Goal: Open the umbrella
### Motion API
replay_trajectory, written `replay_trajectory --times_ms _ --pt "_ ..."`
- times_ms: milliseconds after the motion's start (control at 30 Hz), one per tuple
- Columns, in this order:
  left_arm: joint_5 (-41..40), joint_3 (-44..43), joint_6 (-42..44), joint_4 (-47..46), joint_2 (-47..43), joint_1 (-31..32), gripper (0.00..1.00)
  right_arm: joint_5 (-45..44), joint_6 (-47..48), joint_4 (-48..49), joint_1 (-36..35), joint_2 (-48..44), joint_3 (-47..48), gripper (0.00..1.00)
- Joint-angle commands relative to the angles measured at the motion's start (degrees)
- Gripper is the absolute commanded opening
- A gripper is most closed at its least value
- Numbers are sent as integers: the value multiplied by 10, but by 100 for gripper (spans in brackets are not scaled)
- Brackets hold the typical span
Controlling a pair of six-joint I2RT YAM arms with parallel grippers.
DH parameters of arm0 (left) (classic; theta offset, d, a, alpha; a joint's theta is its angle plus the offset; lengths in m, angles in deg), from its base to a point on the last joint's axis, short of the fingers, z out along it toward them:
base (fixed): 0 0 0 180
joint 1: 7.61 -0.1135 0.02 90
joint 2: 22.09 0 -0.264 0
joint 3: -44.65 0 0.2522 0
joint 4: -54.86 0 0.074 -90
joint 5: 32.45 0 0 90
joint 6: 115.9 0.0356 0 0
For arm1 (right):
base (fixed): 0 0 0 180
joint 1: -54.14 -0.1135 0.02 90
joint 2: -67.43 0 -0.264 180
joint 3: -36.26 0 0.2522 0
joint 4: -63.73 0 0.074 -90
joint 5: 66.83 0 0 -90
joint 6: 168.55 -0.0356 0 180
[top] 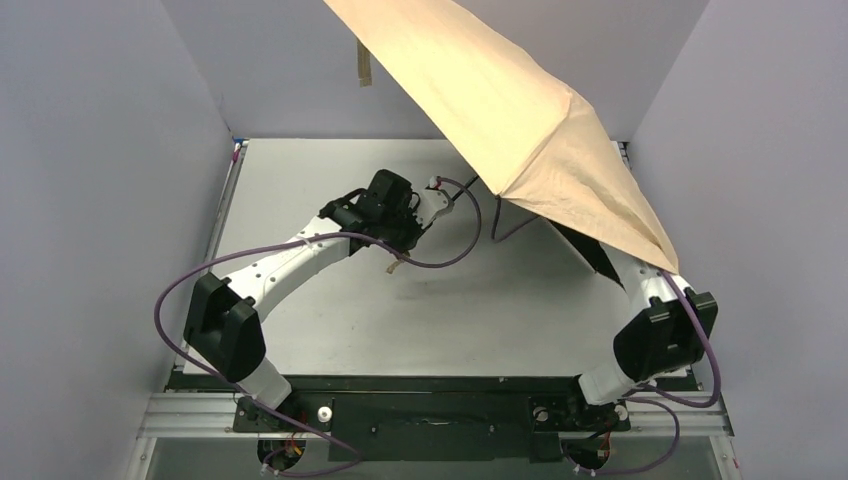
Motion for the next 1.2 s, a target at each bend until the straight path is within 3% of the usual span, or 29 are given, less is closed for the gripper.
replay_trajectory --times_ms 0,400,733,1000,1167 --pt "34 5 -10 271 -6 -15 0 -88 88 222 9 -79 -47 50" --pt "118 -26 -89 138 -33 -18 0 -110 56 256 -109 -146 -234 60" --pt "152 -21 -112 59 -70 -19 0 -130 23 270 -154 -225 -381 65" --pt "192 8 -184 -7 -95 -60 0 -165 -127 261 -186 -293 -414 74" --pt "219 108 -245 -166 -152 -90 0 -218 -303 160 -225 -355 -423 82"
